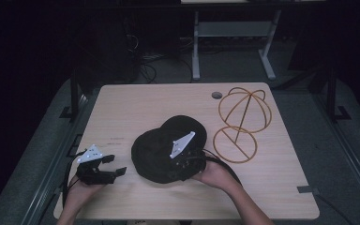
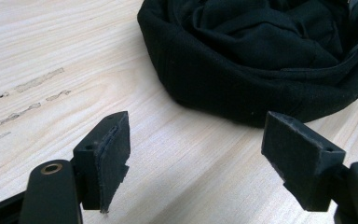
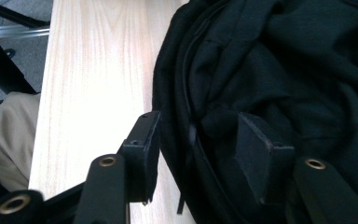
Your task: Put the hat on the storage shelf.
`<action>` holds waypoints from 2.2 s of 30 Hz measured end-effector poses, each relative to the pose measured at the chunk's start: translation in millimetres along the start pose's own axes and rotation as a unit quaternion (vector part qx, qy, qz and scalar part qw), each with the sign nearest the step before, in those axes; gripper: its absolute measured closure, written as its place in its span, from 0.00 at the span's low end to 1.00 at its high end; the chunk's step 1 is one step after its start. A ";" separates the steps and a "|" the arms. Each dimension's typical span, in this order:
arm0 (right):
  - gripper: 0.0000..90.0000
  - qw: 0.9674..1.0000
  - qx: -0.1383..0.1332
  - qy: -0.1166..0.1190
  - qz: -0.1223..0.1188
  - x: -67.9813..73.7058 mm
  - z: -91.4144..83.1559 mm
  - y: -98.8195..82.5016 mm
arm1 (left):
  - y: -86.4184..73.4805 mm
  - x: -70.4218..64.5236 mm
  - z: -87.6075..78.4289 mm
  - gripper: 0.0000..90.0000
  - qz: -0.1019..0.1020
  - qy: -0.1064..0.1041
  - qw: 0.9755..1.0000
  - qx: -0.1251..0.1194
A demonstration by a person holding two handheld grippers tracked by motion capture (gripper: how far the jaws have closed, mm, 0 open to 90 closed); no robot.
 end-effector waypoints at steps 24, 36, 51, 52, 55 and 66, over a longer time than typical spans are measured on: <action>0.74 0.999 0.031 0.033 -0.025 7.4 33.3 0.9 | -1.3 0.3 0.1 0.26 0.005 -0.002 1.000 0.007; 0.86 0.998 0.030 0.037 -0.028 7.4 36.4 -0.1 | -1.4 0.3 0.4 0.26 0.006 -0.002 1.000 0.008; 0.88 0.999 0.009 0.039 -0.028 10.5 32.6 7.5 | -1.8 0.8 -0.5 0.26 0.002 -0.001 1.000 0.008; 0.88 0.999 0.007 0.039 -0.028 10.5 31.7 8.1 | -1.7 0.8 -0.5 0.26 0.001 -0.001 1.000 0.007; 0.88 0.999 0.004 0.040 -0.023 11.3 29.1 9.7 | -1.8 1.1 -0.8 0.26 0.002 -0.001 1.000 0.007; 0.88 0.999 -0.030 0.039 -0.021 11.2 12.6 21.2 | -1.2 1.4 -0.8 0.26 0.002 0.000 1.000 0.004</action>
Point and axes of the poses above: each handheld gripper's, and its own axes: z roughly forward along the jaws, y roughly out of its top, x roughly to its left, the point moved 8 cm from there along z, roughly forward along the jaws, and after that the axes turned 3 degrees about x, right-handed, at the moved point
